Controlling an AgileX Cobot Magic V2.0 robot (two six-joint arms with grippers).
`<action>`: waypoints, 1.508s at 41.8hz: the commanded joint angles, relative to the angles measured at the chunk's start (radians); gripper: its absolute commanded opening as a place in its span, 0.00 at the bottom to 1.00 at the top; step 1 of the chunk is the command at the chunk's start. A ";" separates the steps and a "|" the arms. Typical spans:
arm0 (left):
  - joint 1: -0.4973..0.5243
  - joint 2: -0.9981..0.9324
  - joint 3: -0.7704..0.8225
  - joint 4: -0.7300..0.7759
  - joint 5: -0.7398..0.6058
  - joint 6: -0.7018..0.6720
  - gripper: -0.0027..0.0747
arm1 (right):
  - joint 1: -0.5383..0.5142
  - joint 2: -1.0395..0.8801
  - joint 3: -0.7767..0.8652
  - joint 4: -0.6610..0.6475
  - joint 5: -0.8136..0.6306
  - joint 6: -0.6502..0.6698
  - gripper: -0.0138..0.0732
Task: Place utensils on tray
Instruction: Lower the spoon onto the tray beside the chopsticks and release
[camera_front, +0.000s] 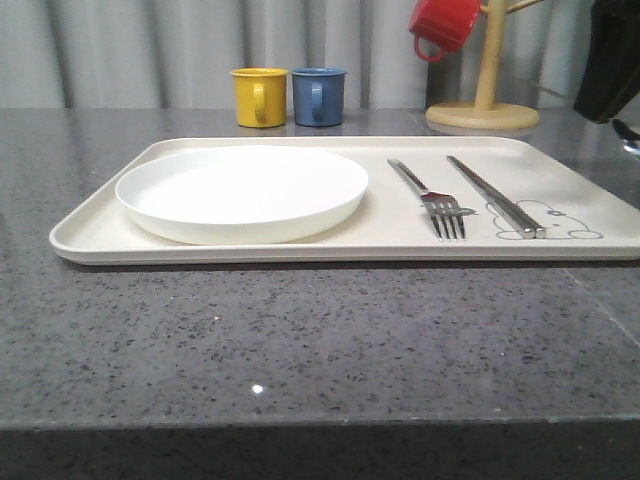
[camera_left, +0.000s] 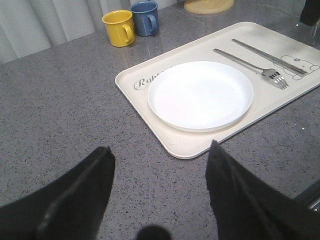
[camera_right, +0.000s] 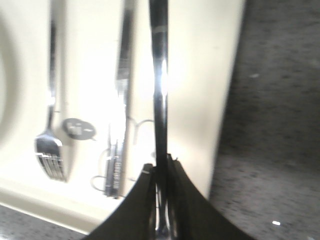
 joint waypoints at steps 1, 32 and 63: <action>-0.007 0.014 -0.025 -0.016 -0.075 -0.012 0.56 | 0.018 -0.012 -0.029 0.029 -0.034 0.055 0.08; -0.007 0.014 -0.025 -0.016 -0.075 -0.012 0.56 | 0.018 0.090 -0.029 -0.028 -0.065 0.133 0.43; -0.007 0.014 -0.025 -0.016 -0.075 -0.012 0.56 | 0.071 -0.381 0.173 -0.030 -0.134 -0.184 0.50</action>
